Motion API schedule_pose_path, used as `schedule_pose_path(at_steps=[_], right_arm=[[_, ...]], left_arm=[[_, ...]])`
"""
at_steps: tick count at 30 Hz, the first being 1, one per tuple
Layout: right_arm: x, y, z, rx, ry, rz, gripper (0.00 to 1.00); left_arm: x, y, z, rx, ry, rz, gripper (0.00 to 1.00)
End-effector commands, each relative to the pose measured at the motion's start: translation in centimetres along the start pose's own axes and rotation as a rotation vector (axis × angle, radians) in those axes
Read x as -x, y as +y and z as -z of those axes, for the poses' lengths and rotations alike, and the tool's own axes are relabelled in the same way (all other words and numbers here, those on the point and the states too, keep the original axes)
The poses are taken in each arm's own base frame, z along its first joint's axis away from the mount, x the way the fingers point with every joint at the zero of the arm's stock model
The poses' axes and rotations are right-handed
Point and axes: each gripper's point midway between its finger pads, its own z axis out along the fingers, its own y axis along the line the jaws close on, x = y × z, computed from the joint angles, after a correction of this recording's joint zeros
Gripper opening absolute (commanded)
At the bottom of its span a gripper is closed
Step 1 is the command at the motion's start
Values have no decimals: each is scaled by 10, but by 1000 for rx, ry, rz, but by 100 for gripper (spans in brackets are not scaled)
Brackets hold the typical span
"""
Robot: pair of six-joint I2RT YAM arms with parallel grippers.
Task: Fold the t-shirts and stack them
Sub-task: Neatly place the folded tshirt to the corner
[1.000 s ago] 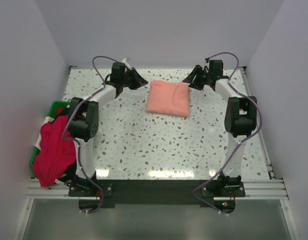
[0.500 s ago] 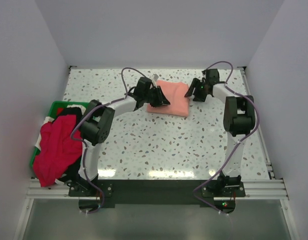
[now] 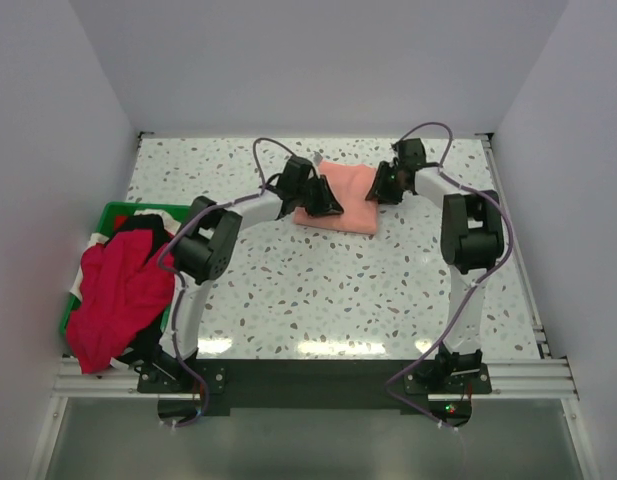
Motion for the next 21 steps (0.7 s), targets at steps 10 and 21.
schedule_pose_path(at_steps=[10,21], right_arm=[[-2,-46,3,-304,45,118,0],[66,-97,22,-550,6,330,0]], left_arm=[[51,-77,98,4,-153,-144,23],[7,-57,233,111,-238,-315,24]])
